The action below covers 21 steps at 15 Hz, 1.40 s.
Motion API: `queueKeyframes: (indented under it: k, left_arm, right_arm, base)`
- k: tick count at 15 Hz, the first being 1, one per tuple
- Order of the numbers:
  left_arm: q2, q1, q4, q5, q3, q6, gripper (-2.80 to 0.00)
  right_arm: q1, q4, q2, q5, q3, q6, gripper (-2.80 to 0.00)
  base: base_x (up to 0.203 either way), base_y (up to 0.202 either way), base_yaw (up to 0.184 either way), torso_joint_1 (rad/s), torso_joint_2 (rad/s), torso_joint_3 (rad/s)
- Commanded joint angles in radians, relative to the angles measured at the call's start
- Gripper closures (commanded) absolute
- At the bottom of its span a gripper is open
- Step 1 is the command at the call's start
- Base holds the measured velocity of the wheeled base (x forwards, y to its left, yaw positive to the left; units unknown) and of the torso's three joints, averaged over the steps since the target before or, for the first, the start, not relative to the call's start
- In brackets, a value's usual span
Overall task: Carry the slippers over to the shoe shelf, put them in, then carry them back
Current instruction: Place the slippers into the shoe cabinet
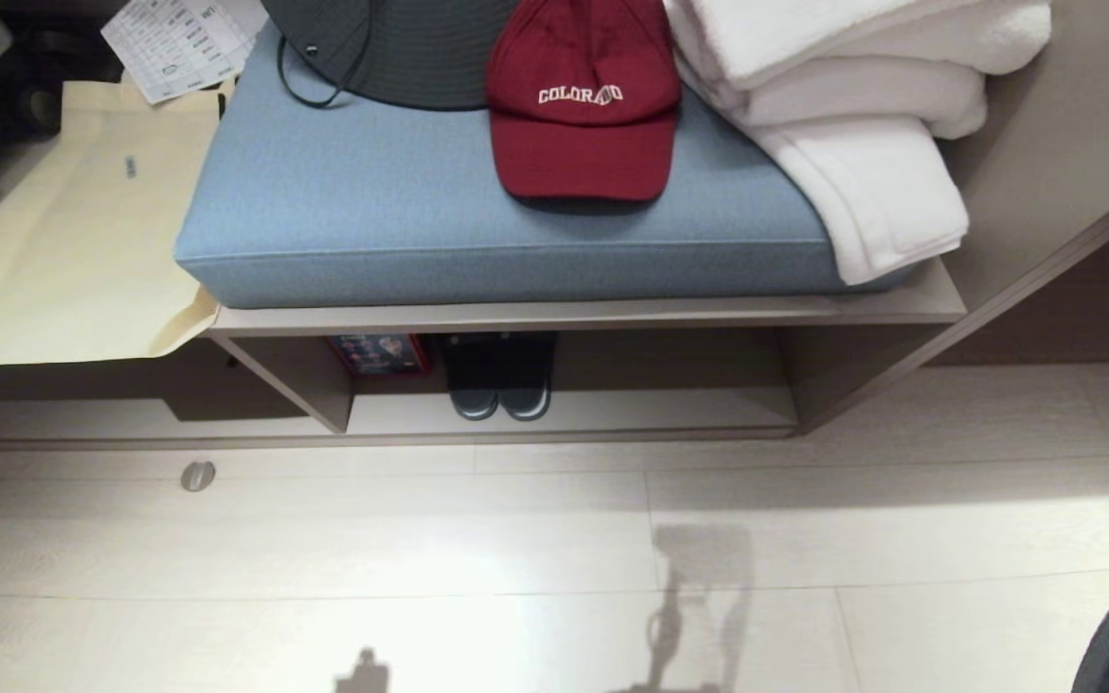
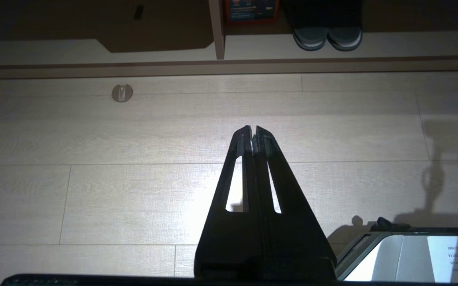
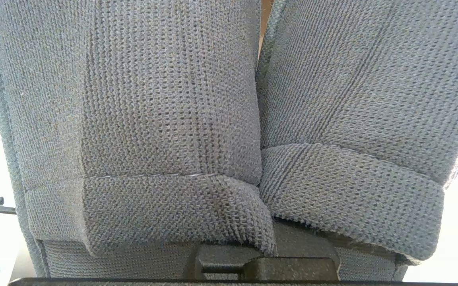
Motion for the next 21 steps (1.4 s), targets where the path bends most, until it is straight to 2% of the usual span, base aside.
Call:
queueKeyframes:
  k: [1,21]
  left_arm:
    - [0.0,0.001,0.0,0.0,0.0,0.0,0.0]
    - [0.0,0.0,0.0,0.0,0.0,0.0,0.0]
  right_arm:
    - [0.0,0.0,-0.002,0.001,0.0,-0.001,0.0]
    - [0.0,0.002,-0.002,-0.012,0.0,0.001,0.0]
  base:
    - [0.0,0.0,0.0,-0.001,0.0,-0.203]
    - [0.0,0.0,0.0,0.003,0.0,-0.197]
